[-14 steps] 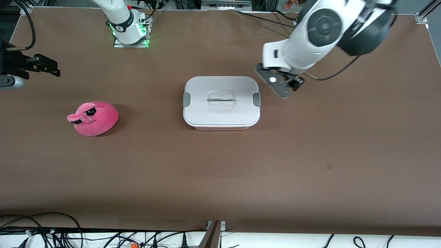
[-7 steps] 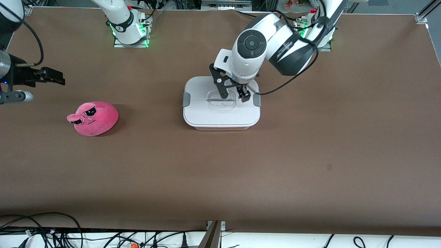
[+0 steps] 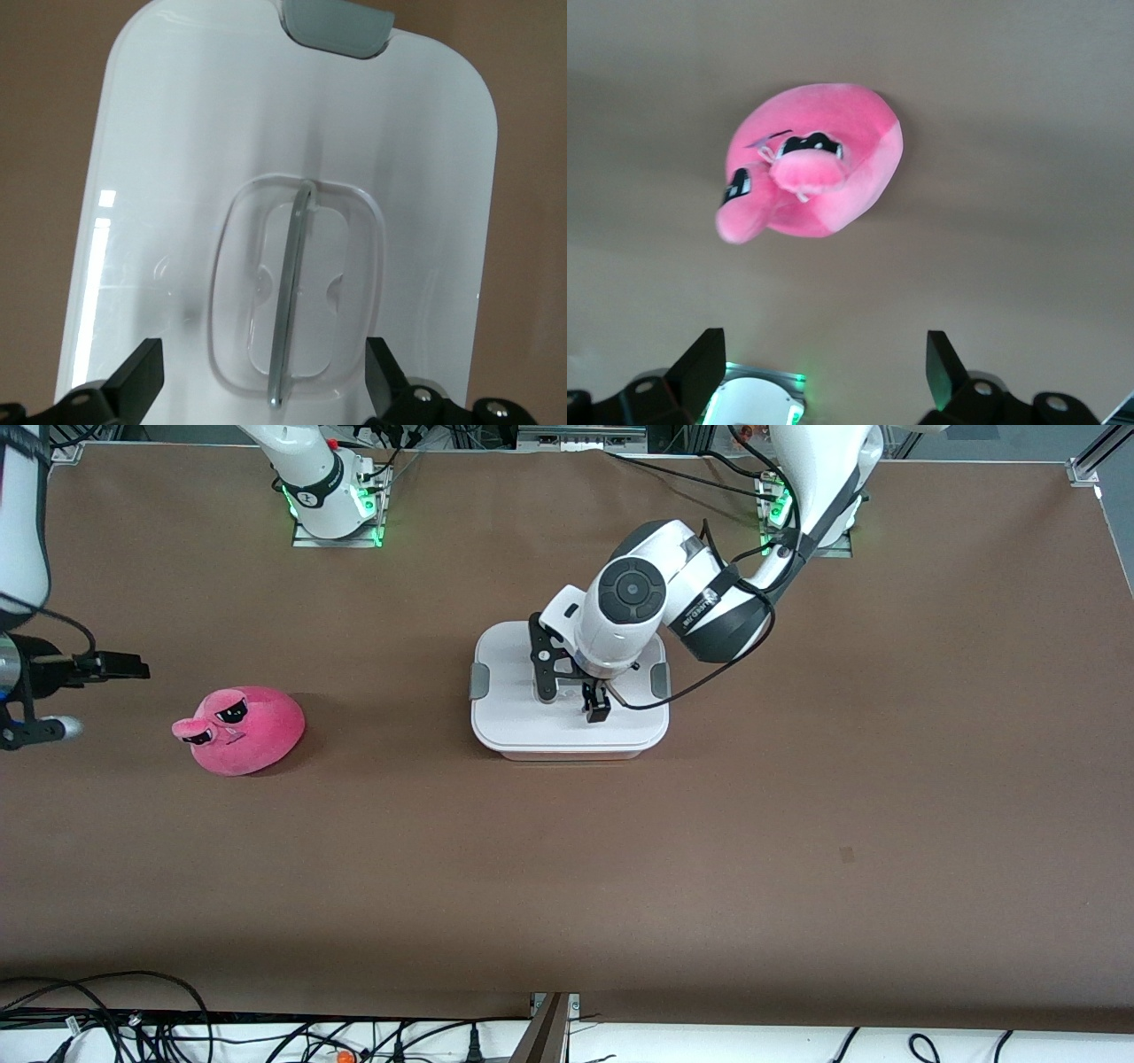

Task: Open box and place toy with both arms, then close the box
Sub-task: 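Grasp the lid handle with the left gripper while the right gripper grasps the toy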

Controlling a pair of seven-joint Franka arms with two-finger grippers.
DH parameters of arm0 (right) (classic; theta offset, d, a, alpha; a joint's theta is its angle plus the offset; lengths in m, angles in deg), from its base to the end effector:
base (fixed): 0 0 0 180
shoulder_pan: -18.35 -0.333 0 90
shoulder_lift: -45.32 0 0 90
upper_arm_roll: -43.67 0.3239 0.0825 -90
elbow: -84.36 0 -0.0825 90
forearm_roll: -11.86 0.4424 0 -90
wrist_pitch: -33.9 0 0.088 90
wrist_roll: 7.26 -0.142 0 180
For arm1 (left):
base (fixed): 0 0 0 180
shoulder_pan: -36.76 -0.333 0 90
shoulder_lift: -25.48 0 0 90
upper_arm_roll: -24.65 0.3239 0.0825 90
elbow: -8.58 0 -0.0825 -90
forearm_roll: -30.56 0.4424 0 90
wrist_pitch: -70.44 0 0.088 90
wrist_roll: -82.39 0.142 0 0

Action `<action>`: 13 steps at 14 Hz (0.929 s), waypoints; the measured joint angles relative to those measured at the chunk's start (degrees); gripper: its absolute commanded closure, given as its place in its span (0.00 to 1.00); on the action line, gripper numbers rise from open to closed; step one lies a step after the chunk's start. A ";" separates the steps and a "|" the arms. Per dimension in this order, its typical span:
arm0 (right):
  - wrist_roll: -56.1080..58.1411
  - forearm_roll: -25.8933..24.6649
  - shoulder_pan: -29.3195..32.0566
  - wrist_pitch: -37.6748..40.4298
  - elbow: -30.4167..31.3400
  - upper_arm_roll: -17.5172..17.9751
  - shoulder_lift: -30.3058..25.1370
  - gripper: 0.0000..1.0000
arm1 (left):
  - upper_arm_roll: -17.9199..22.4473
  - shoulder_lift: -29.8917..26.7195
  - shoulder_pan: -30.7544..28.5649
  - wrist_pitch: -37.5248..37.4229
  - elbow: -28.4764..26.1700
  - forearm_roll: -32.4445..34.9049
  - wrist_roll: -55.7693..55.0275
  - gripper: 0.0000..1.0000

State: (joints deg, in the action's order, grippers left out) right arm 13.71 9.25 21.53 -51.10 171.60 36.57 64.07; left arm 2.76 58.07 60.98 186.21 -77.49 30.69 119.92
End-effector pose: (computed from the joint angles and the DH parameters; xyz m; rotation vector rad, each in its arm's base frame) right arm 0.6509 -0.1175 0.4084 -3.0584 -0.2917 0.5805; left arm 0.5478 -0.5181 0.3012 2.2438 -1.9032 -0.0388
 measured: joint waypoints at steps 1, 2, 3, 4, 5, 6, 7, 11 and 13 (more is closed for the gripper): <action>2.34 0.03 0.19 -1.57 0.99 0.01 1.14 0.00 | -0.02 0.39 0.38 1.03 0.00 0.57 0.04 0.31; 4.33 0.08 0.25 -3.45 2.58 0.01 1.85 0.00 | -0.05 0.73 0.92 1.58 0.00 1.07 0.08 0.53; 5.51 0.12 0.25 -5.26 4.59 0.01 2.13 0.00 | -0.05 0.97 1.50 1.72 0.00 1.46 0.08 0.72; 6.34 0.19 0.25 -6.75 6.80 0.02 2.13 0.00 | -0.06 1.10 1.98 1.72 0.00 1.79 0.08 0.91; 6.75 0.25 0.25 -7.82 8.96 0.03 2.02 0.00 | -0.06 1.14 2.30 1.72 0.00 1.94 0.08 1.00; 7.22 0.26 0.25 -8.91 11.11 0.03 1.78 0.00 | -0.06 1.14 2.40 1.72 0.00 1.97 0.08 1.00; 8.14 0.26 0.25 -9.97 13.24 0.03 1.39 0.00 | -0.03 1.14 2.39 1.72 0.00 1.98 0.08 1.00; 11.85 0.27 0.26 -16.25 21.77 0.03 -1.50 0.00 | -0.05 0.96 2.38 -0.45 0.20 2.00 0.14 1.00; 13.19 0.27 0.26 -19.95 25.13 0.03 -2.79 0.00 | -0.34 0.67 2.40 -1.75 0.62 2.04 0.78 1.00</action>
State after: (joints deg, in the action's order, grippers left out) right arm 26.91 9.52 21.79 -71.06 196.73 36.60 61.28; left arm 2.42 58.74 63.38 184.46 -76.87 32.73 120.71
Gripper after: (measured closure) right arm 0.000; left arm 0.930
